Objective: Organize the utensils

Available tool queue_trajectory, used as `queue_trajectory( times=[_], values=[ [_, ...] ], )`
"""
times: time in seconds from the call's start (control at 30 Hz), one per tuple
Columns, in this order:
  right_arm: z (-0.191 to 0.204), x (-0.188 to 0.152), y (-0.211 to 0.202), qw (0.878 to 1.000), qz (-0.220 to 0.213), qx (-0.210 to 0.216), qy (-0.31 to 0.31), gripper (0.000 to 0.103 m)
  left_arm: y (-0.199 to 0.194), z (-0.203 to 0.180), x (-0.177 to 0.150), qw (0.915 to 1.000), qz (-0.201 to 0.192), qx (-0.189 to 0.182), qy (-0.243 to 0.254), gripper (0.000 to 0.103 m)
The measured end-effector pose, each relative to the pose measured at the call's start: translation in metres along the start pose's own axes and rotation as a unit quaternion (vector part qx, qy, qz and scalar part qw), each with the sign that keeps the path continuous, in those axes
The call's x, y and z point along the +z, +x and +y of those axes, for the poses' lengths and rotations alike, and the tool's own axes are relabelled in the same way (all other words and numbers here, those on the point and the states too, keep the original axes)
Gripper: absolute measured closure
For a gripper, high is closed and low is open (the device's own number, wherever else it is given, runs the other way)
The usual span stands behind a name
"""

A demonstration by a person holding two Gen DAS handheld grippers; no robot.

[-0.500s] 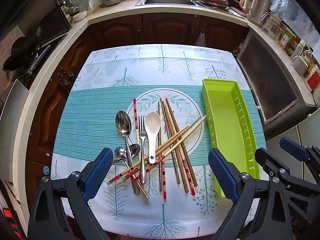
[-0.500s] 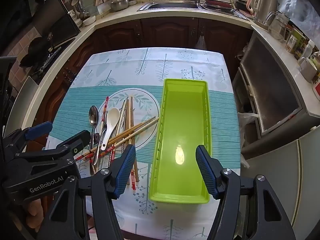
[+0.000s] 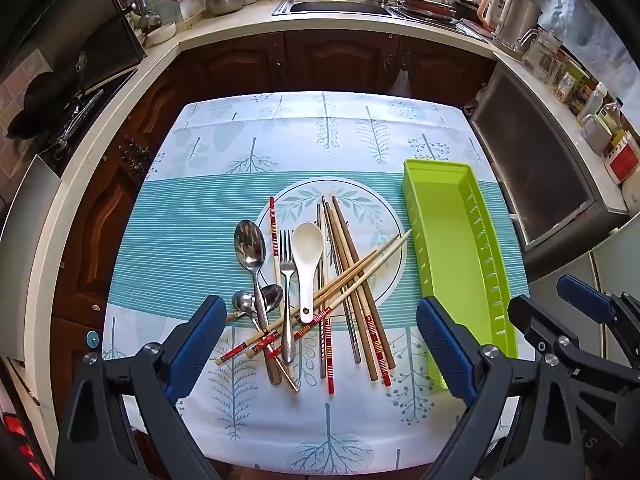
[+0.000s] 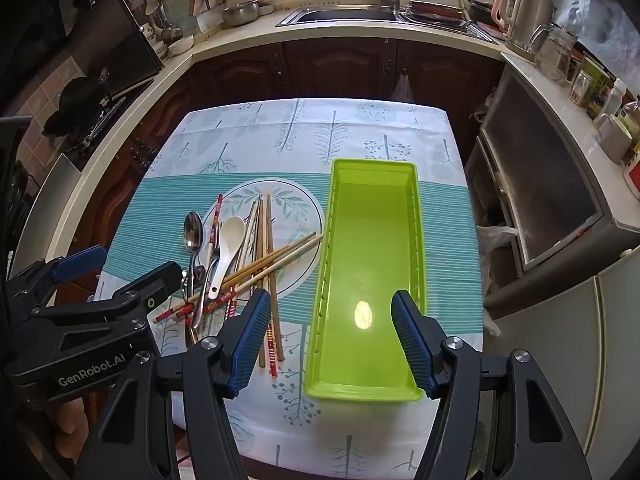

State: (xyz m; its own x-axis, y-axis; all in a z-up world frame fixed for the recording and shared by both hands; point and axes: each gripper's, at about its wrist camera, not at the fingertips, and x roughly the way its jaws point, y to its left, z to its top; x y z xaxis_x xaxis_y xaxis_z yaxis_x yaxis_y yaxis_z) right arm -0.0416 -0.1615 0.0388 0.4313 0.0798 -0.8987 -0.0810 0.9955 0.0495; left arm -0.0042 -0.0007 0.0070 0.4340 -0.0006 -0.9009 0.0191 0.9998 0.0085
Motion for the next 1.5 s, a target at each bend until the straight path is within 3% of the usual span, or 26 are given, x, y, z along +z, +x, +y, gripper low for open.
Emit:
queue_trajectory(
  times=[1.5],
  values=[
    [0.029, 0.003, -0.019, 0.999, -0.024, 0.016, -0.029, 0.039, -0.016, 0.03, -0.006, 0.9995, -0.022, 0.019, -0.012, 0.008]
  ],
)
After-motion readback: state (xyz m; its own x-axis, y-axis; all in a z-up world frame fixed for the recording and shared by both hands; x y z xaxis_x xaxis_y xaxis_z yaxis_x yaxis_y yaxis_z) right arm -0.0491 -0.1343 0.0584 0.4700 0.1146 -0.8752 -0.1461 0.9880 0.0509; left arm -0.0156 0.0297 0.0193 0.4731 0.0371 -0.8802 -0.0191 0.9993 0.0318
